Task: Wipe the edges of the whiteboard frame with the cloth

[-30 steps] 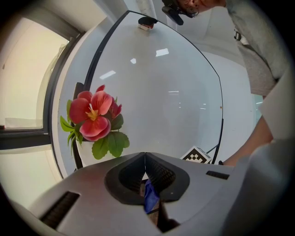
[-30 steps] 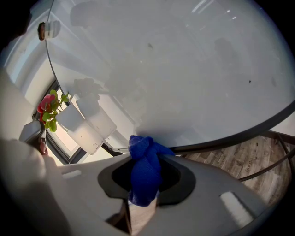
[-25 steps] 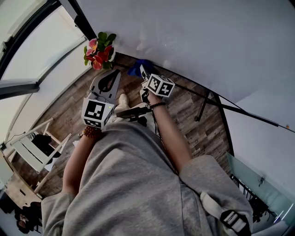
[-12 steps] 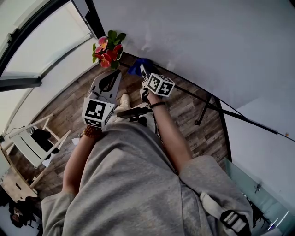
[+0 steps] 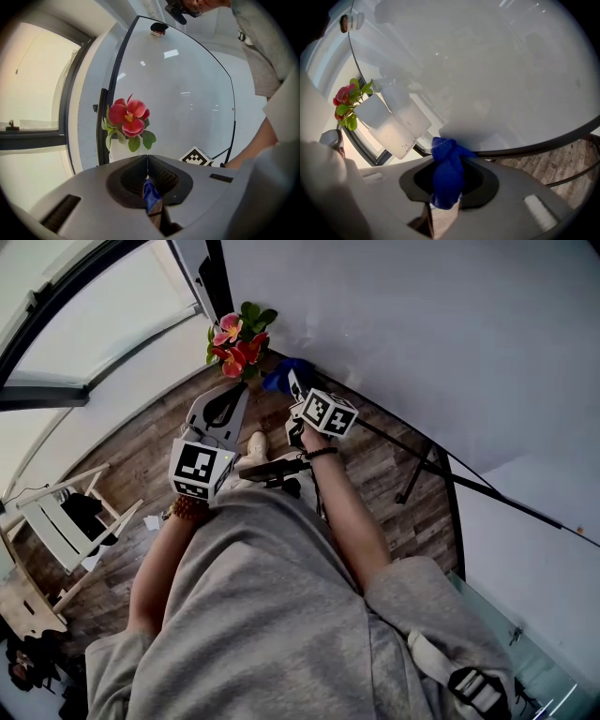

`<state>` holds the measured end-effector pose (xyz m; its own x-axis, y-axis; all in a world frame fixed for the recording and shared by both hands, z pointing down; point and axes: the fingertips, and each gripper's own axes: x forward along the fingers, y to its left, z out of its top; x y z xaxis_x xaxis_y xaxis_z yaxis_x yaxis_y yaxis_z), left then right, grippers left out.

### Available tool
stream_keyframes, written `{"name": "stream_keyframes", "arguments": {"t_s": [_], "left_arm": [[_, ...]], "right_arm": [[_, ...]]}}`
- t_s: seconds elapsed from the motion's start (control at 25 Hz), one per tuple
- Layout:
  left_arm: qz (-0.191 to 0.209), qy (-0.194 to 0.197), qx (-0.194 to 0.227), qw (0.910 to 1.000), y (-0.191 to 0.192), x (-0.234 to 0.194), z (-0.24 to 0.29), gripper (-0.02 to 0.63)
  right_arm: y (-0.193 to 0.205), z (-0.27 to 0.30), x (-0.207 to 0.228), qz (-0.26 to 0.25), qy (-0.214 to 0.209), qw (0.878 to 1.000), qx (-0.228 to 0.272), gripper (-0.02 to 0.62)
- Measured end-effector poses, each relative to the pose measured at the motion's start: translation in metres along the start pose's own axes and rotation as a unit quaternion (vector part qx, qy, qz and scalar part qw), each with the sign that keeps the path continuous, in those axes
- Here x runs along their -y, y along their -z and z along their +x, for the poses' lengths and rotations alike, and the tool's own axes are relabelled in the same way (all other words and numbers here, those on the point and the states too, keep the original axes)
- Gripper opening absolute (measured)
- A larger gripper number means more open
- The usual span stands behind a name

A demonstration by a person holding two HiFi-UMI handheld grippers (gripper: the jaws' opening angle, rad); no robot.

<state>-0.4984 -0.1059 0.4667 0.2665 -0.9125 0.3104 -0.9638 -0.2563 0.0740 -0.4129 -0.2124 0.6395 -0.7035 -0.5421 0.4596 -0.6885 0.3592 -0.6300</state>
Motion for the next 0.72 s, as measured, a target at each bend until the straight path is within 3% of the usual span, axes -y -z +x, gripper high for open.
{"name": "stream_keyframes", "arguments": {"t_s": [0.72], "left_arm": [[-0.004, -0.032, -0.004, 0.9995, 0.008, -0.025, -0.013, 0.009]], "right_arm": [[0.008, 0.033, -0.029, 0.017, -0.032, 0.999, -0.011, 0.103]]}}
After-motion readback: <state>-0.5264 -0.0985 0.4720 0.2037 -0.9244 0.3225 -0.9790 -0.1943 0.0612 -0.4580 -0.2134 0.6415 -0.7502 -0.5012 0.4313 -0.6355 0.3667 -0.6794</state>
